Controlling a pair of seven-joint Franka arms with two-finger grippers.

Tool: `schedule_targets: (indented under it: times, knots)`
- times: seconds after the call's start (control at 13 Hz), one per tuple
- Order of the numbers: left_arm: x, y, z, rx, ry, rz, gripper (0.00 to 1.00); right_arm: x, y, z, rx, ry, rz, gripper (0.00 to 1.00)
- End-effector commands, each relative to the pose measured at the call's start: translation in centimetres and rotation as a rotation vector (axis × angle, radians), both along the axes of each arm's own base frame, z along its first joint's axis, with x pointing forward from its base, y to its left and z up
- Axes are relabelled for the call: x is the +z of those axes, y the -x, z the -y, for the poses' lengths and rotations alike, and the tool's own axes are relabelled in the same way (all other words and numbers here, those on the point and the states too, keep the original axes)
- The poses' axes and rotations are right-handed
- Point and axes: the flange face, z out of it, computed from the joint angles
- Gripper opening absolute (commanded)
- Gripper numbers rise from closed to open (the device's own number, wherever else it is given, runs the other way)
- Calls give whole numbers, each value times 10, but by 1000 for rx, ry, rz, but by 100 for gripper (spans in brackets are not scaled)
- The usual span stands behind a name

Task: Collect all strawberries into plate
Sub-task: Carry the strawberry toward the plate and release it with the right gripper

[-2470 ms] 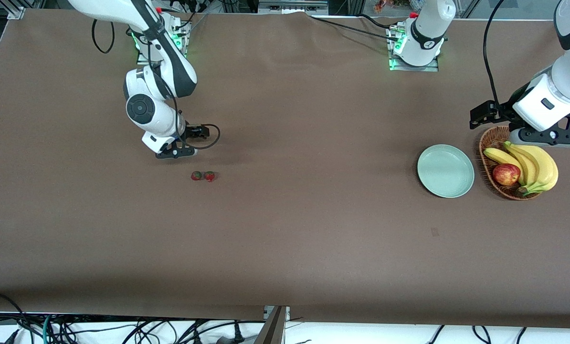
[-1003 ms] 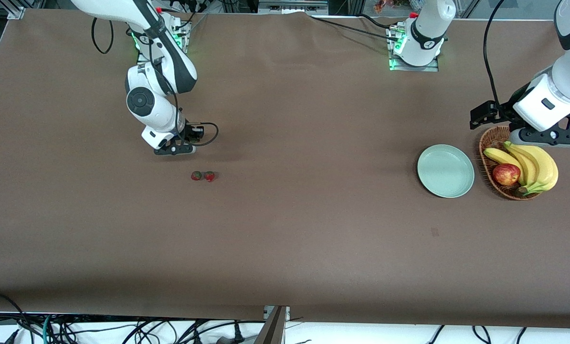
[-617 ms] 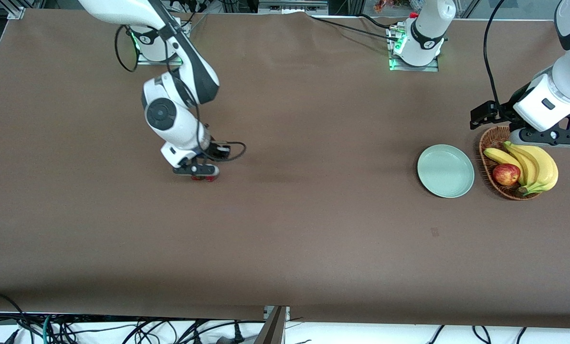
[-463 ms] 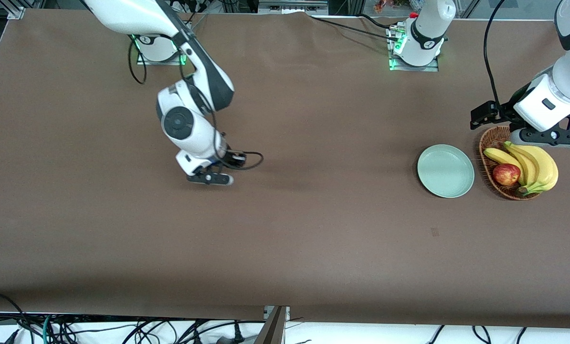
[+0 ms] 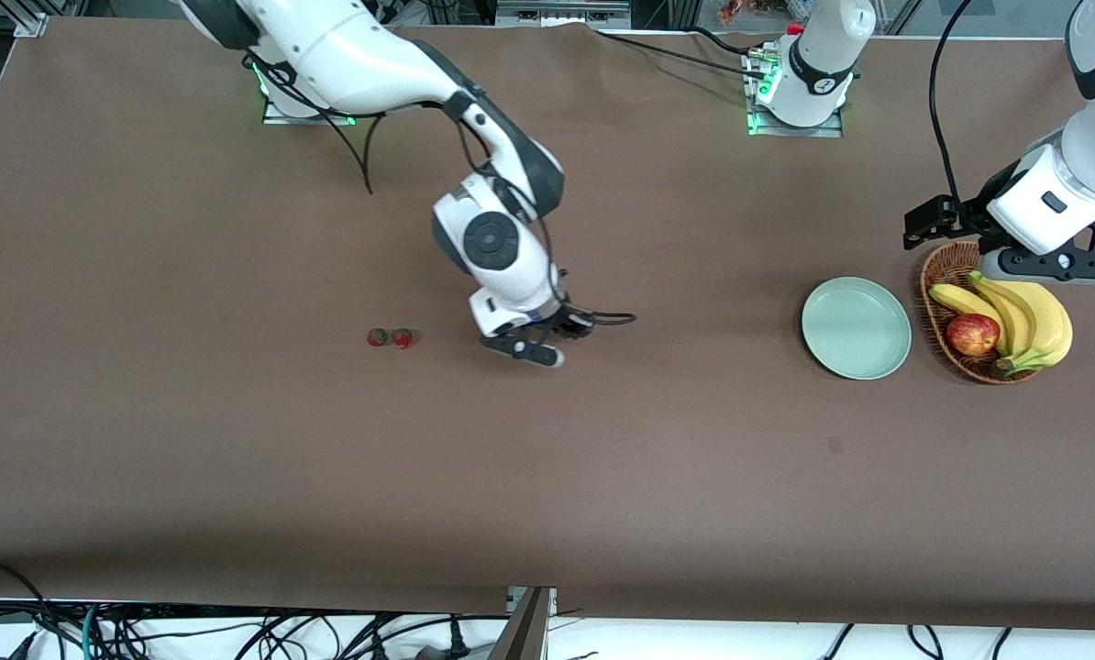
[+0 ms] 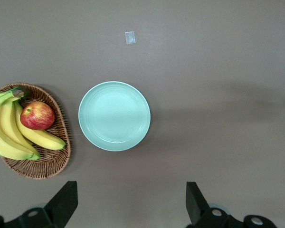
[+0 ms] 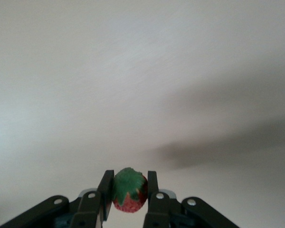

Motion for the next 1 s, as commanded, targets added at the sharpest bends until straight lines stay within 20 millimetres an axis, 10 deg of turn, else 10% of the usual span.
schedule_targets:
  times: [0.0,0.08,0.46,0.93]
  knots:
    - [-7,-4,-1,7,28,3,100,-34,23,-49,-98,-112,54,18]
    - [-8,-4,-1,7,28,5,100,-51,43,-69,-118,-156,80,18]
    - [-40,-3,-7,9,28,10,100,-41,68,-98,-220,-238,82,100]
    - [-69,1,-6,10,27,17,100,38,-23,9,42,74,21,100]
